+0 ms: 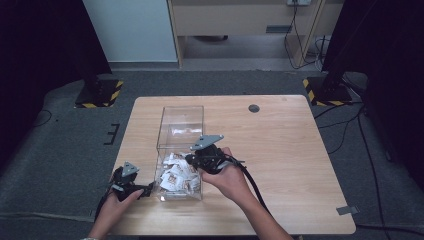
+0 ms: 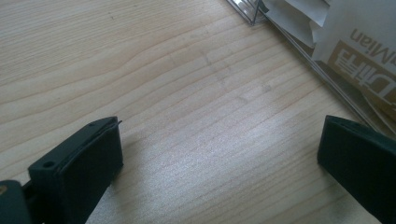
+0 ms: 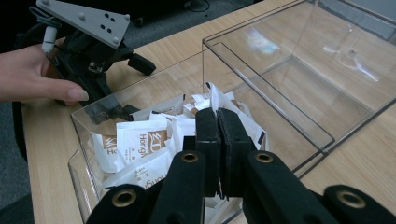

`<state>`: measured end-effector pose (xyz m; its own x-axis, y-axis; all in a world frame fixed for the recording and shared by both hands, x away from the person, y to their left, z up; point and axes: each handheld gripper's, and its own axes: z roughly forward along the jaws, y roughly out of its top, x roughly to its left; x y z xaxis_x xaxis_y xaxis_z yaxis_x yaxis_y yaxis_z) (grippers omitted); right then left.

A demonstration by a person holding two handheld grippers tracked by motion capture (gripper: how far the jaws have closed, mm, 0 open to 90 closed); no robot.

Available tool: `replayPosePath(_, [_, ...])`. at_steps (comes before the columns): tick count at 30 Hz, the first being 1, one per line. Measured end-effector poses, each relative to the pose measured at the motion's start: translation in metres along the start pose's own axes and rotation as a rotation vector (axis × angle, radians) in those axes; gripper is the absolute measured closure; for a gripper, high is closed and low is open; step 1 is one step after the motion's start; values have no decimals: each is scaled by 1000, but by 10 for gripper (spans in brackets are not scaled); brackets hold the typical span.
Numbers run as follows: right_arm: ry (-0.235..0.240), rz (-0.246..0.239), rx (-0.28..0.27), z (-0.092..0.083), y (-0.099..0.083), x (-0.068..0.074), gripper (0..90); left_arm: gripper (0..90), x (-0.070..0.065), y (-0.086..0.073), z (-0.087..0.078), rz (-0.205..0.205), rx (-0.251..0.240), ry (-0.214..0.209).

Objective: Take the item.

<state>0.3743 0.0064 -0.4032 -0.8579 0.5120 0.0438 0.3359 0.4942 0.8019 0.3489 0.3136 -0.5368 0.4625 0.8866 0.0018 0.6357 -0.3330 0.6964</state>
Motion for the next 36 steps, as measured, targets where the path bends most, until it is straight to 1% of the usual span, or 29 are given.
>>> replayPosePath(11, [-11,2,-17,-10,3,-5,882,0,0,0,0,1,0,0])
replayPosePath(22, [-21,4,-26,-16,3,-9,882,0,0,0,0,0,0,0])
replayPosePath(28, [-33,6,-28,-23,2,-13,882,0,0,0,0,0,0,0])
replayPosePath(36, [-56,13,-35,-34,-2,-23,882,0,0,0,0,0,0,0])
